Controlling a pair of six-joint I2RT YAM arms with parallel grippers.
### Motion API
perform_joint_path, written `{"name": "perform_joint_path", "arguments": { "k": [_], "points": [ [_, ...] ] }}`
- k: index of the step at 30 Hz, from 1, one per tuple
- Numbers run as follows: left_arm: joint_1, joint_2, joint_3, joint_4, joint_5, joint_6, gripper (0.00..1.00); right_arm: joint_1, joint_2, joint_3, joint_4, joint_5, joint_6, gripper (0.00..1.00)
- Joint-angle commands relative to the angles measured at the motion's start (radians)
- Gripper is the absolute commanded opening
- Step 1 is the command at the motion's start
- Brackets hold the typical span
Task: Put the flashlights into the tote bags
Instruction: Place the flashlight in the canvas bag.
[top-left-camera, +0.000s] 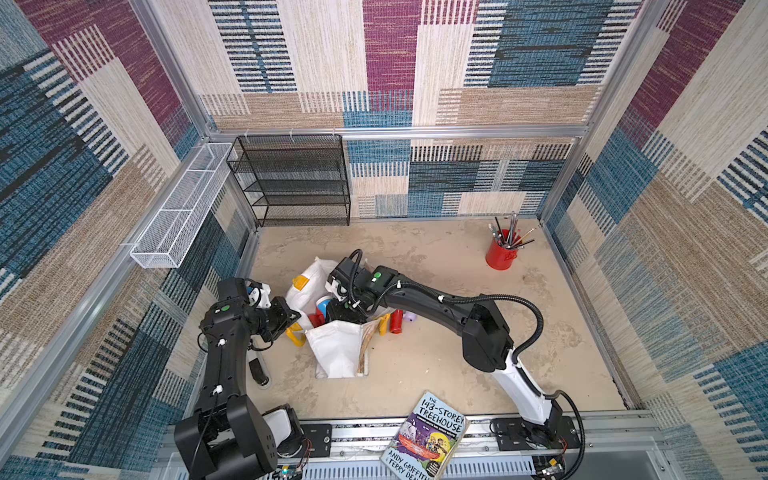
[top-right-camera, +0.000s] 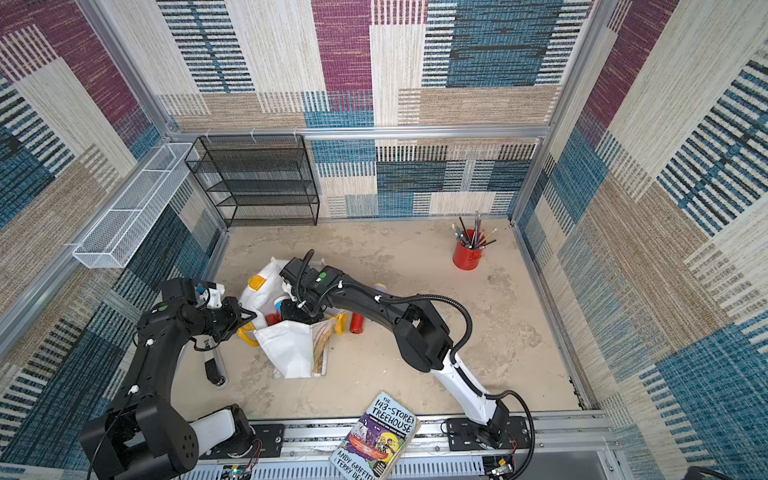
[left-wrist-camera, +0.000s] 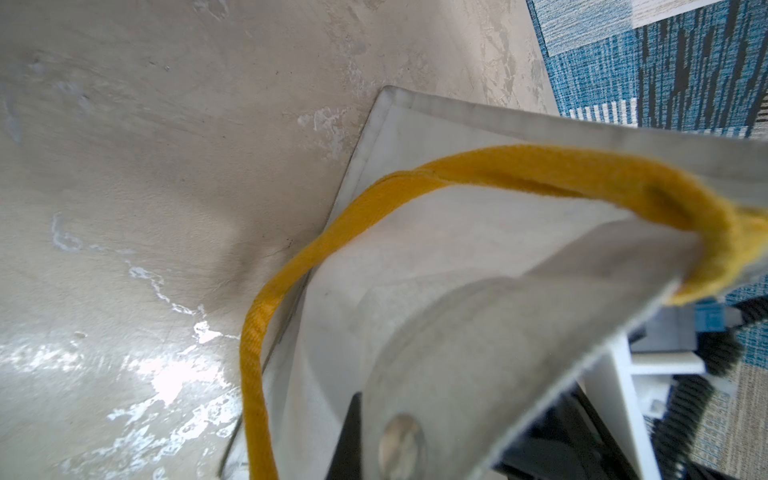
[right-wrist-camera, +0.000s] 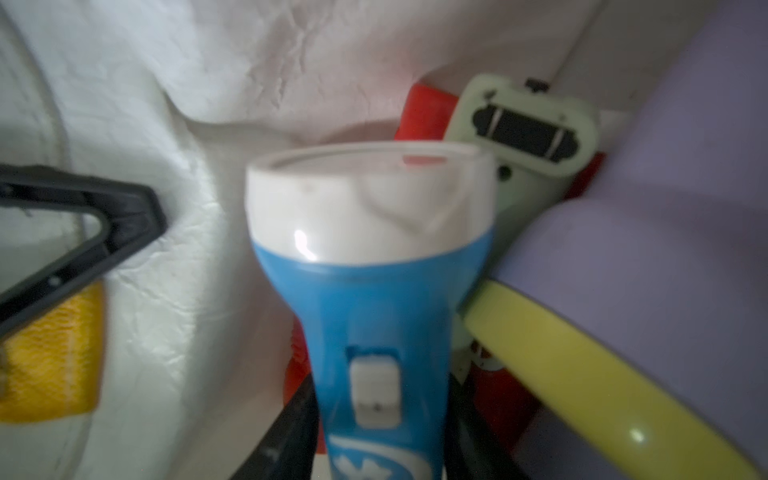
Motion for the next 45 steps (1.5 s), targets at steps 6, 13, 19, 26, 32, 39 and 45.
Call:
{"name": "perform_joint_path", "arguments": {
  "k": [6, 13, 19, 26, 32, 39, 45],
  "points": [
    [-0.001, -0.005, 0.004, -0.007, 0.024, 0.005, 0.00, 0.002, 0.004, 0.029, -0.023, -0.017, -0.022, 0.62],
    [-0.001, -0.006, 0.004, -0.006, 0.023, 0.005, 0.00, 0.001, 0.020, 0.122, -0.081, 0.009, -0.061, 0.62],
    [-0.001, -0.007, 0.004, -0.006, 0.023, 0.005, 0.00, 0.000, 0.039, 0.216, -0.130, 0.031, -0.093, 0.63],
    [-0.001, -0.007, 0.004, -0.006, 0.022, 0.005, 0.00, -0.001, 0.016, 0.250, -0.144, 0.077, -0.114, 0.63],
    [-0.001, -0.006, 0.003, -0.007, 0.020, 0.003, 0.00, -0.008, -0.007, 0.268, -0.147, 0.095, -0.127, 0.63],
    [-0.001, -0.006, 0.003, -0.006, 0.018, 0.003, 0.00, -0.008, -0.049, 0.271, -0.144, 0.169, -0.143, 0.62],
    [-0.001, -0.007, 0.003, -0.009, 0.019, 0.003, 0.00, -0.007, -0.126, 0.216, -0.130, 0.385, -0.117, 0.62]
  ]
}}
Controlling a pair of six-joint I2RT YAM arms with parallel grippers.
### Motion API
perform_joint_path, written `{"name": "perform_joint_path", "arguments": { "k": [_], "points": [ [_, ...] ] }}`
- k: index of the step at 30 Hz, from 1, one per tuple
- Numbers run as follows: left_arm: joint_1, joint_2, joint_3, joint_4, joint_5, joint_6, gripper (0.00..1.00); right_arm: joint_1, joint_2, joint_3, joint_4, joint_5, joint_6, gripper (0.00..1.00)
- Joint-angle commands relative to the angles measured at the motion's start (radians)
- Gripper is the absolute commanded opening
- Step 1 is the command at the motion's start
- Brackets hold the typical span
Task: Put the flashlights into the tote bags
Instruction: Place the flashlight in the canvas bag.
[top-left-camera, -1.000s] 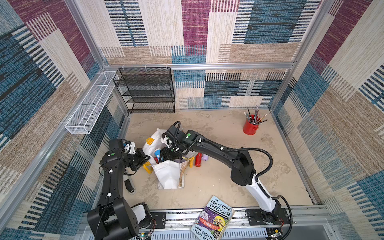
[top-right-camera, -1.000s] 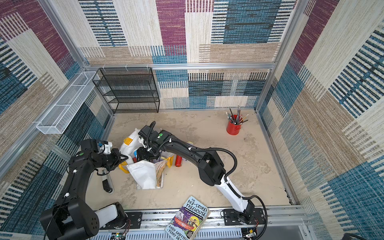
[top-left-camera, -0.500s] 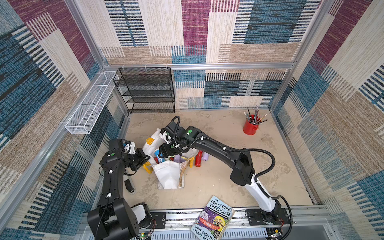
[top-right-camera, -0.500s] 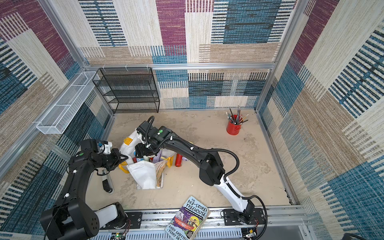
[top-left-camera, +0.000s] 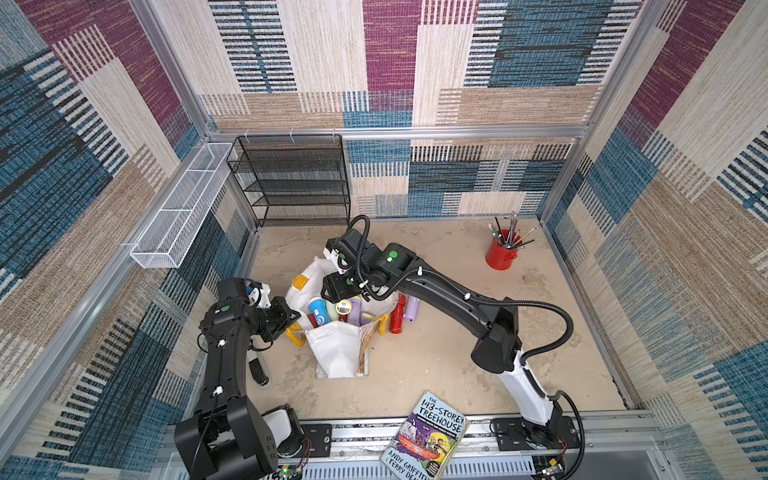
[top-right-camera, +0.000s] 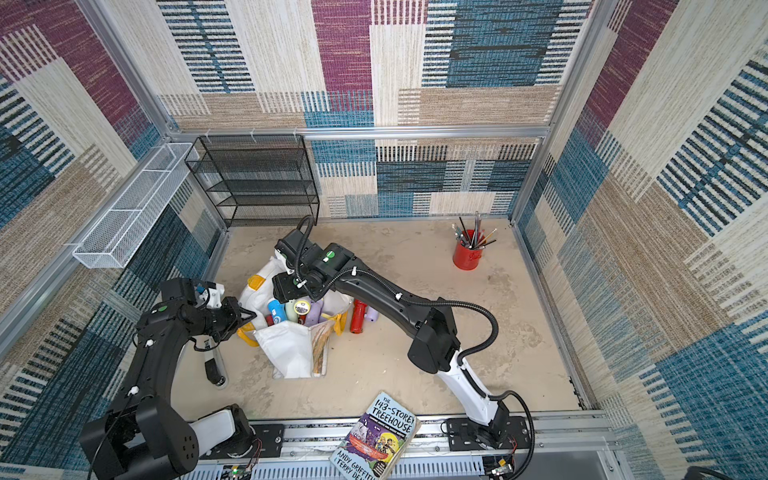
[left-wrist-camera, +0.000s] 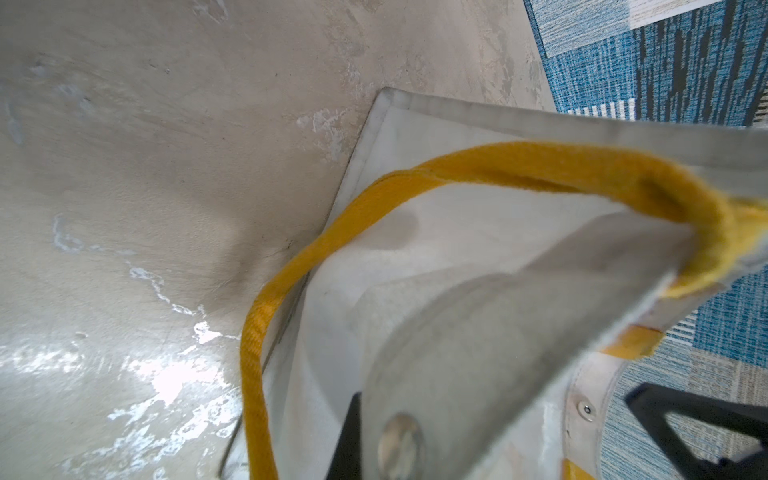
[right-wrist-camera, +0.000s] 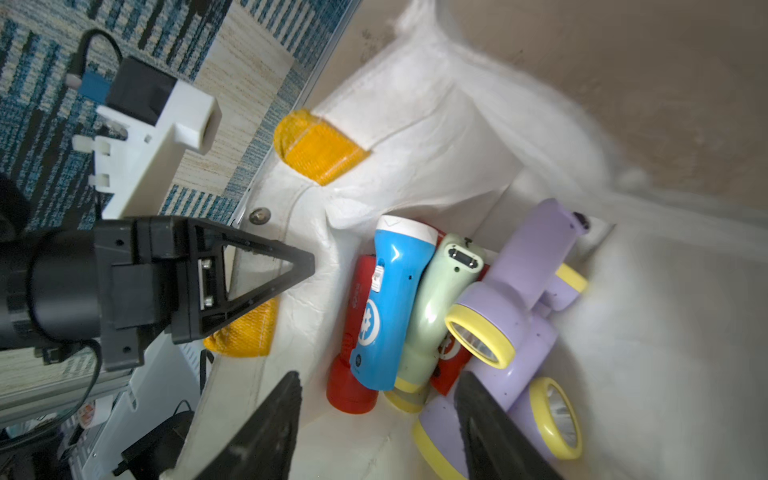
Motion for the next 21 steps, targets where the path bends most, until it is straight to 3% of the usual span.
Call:
{"name": "perform_joint_path", "arguments": {
  "k": [1, 5, 13, 17, 21],
  "points": [
    [-0.002, -0.004, 0.001, -0.007, 0.018, 0.004, 0.00, -0.001, -0.054, -0.038, 0.024, 0.179, 0.021, 0.62],
    [-0.001, -0.003, 0.004, -0.007, 0.016, 0.002, 0.00, -0.008, -0.123, -0.123, 0.053, 0.273, 0.042, 0.62],
    [-0.001, -0.001, 0.004, -0.006, 0.017, 0.004, 0.00, -0.066, -0.285, -0.369, 0.129, 0.327, 0.114, 0.62],
    [-0.001, 0.002, 0.006, -0.007, 0.020, 0.003, 0.00, -0.129, -0.434, -0.601, 0.279, 0.289, 0.171, 0.62],
    [-0.001, 0.001, 0.004, -0.007, 0.016, 0.003, 0.00, -0.239, -0.594, -0.866, 0.433, 0.166, 0.274, 0.61]
  ]
}}
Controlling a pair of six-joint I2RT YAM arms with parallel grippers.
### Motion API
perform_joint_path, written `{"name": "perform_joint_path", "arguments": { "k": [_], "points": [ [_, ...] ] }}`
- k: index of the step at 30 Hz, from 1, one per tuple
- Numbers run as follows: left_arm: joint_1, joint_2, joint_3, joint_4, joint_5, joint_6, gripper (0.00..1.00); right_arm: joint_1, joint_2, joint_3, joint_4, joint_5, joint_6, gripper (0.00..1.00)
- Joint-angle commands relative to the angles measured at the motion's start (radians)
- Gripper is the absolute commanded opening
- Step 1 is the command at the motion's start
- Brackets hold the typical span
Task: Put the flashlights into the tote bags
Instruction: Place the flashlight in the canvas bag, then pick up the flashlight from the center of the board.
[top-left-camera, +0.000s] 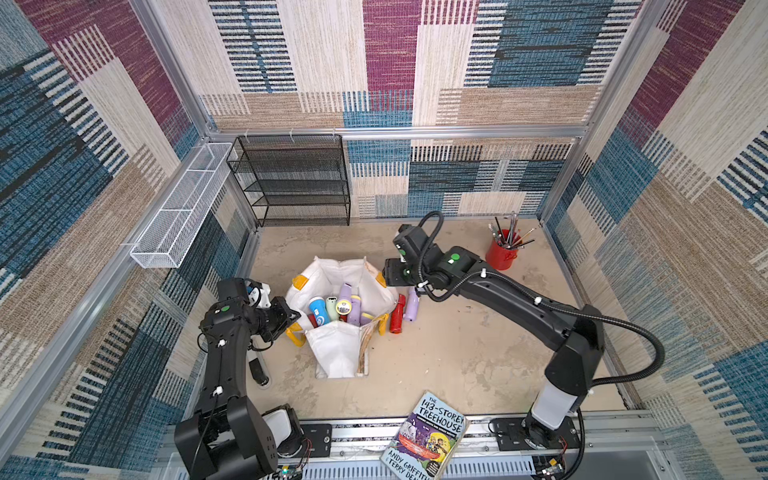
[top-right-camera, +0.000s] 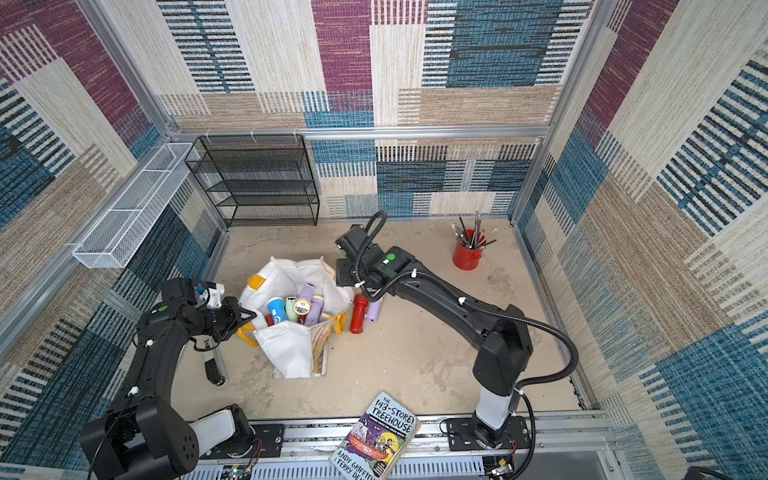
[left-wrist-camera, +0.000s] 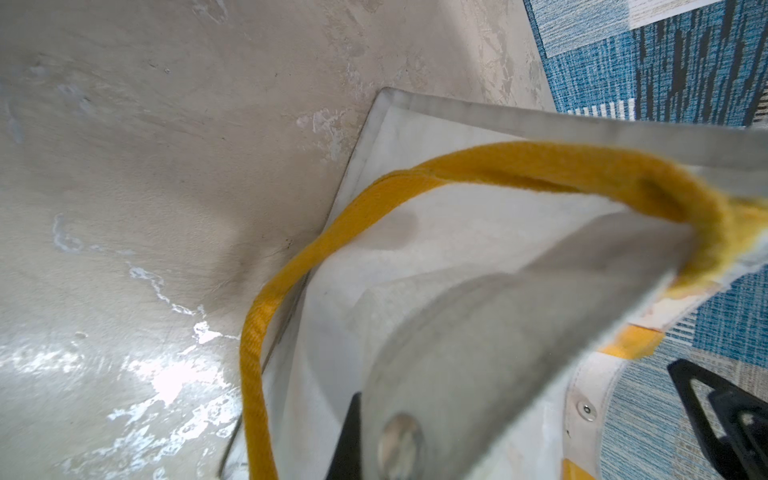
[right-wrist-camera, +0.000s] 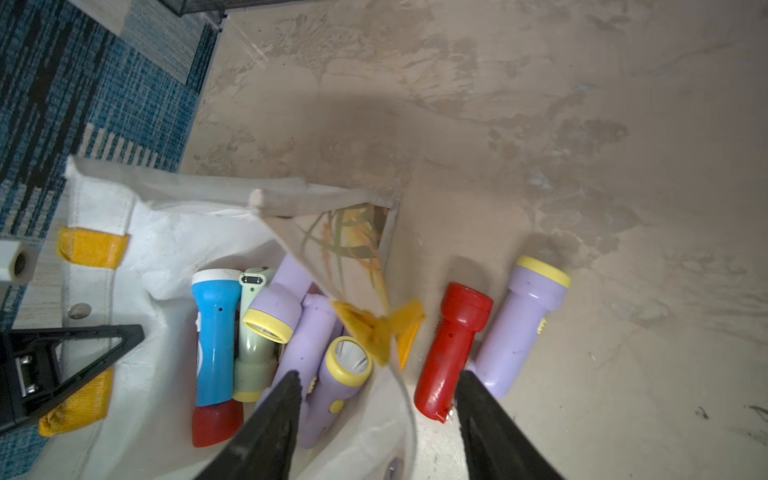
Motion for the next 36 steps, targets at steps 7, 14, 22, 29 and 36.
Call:
{"name": "perform_joint_path", "arguments": {
  "k": [7, 14, 22, 29, 36],
  "points": [
    [-0.001, 0.010, 0.009, -0.007, 0.015, 0.002, 0.00, -0.155, -0.182, -0.332, 0.201, -0.149, 0.170, 0.60],
    [-0.001, 0.008, 0.006, -0.008, 0.012, 0.002, 0.00, -0.159, -0.132, -0.364, 0.191, -0.158, 0.179, 0.59],
    [0.000, 0.005, 0.004, -0.010, 0.010, 0.005, 0.00, -0.159, 0.001, -0.364, 0.187, -0.190, 0.205, 0.56],
    [-0.001, 0.004, 0.005, -0.011, 0.005, 0.005, 0.00, -0.157, 0.091, -0.344, 0.151, -0.194, 0.222, 0.55],
    [-0.001, 0.002, 0.004, -0.012, 0.004, 0.005, 0.00, -0.144, 0.138, -0.323, 0.114, -0.170, 0.230, 0.53]
  ]
}}
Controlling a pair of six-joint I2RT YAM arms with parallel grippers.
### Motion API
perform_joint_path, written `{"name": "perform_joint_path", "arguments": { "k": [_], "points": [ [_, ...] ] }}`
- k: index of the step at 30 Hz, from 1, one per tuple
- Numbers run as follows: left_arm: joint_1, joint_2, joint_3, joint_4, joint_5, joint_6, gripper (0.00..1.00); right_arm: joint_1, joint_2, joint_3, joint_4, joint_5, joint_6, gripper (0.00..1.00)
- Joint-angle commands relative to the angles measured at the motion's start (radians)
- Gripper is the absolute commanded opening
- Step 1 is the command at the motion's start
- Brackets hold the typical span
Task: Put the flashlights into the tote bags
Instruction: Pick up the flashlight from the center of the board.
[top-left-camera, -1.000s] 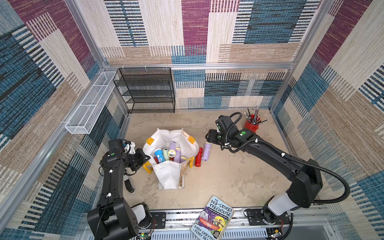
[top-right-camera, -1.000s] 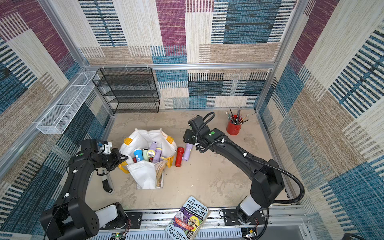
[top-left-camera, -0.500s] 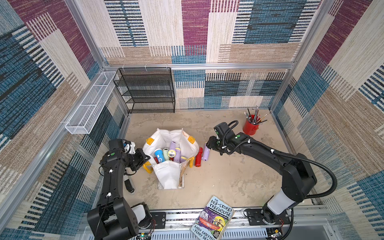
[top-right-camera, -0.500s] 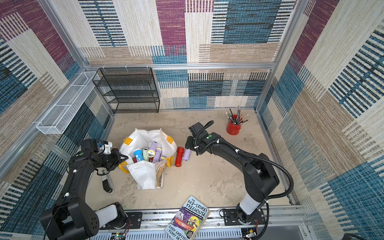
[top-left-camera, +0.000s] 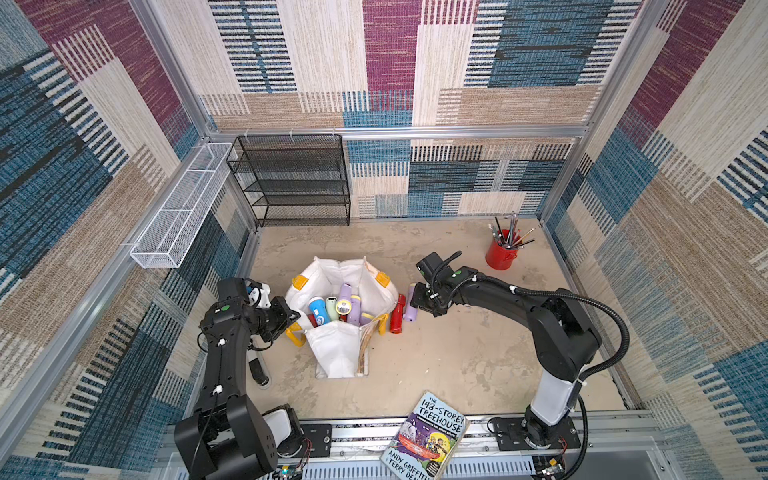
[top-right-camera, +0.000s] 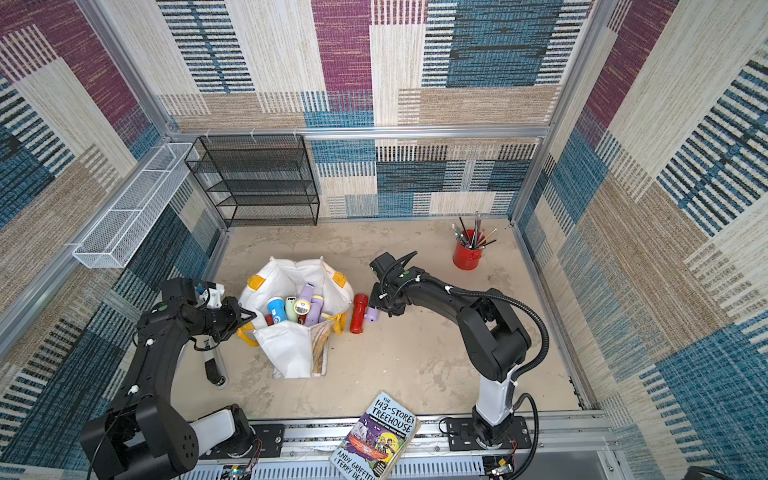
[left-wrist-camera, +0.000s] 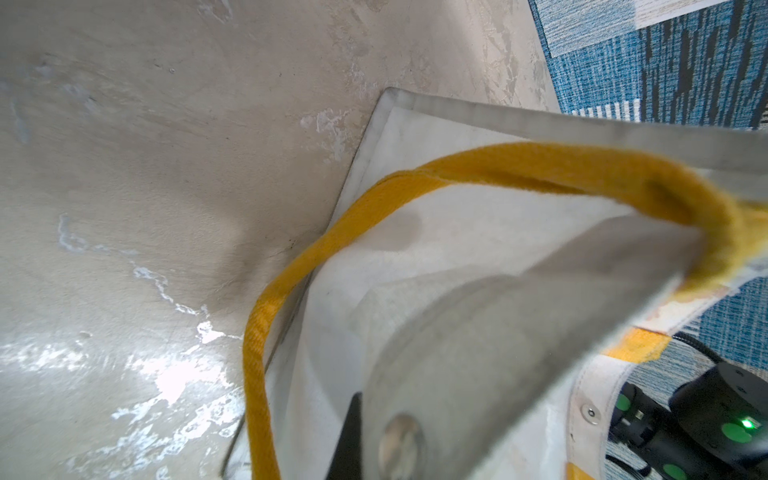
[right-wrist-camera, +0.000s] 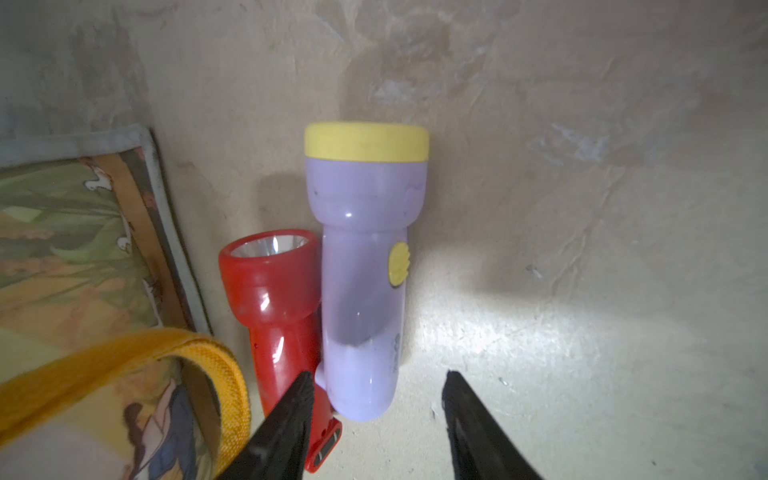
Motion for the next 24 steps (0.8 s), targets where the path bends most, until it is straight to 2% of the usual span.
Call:
{"name": "perform_joint_path", "arguments": {
  "k": [1, 13, 24],
  "points": [
    [-0.001, -0.004, 0.003, -0.010, 0.011, 0.005, 0.00, 0.008, 0.021, 0.016, -0.021, 0.021, 0.012, 0.53],
    [-0.001, -0.005, 0.003, -0.010, 0.015, 0.007, 0.00, 0.032, 0.084, 0.070, -0.064, 0.059, -0.004, 0.53],
    [-0.001, -0.005, 0.003, -0.010, 0.019, 0.006, 0.00, 0.033, 0.167, 0.143, -0.125, 0.096, -0.083, 0.52]
  ]
}}
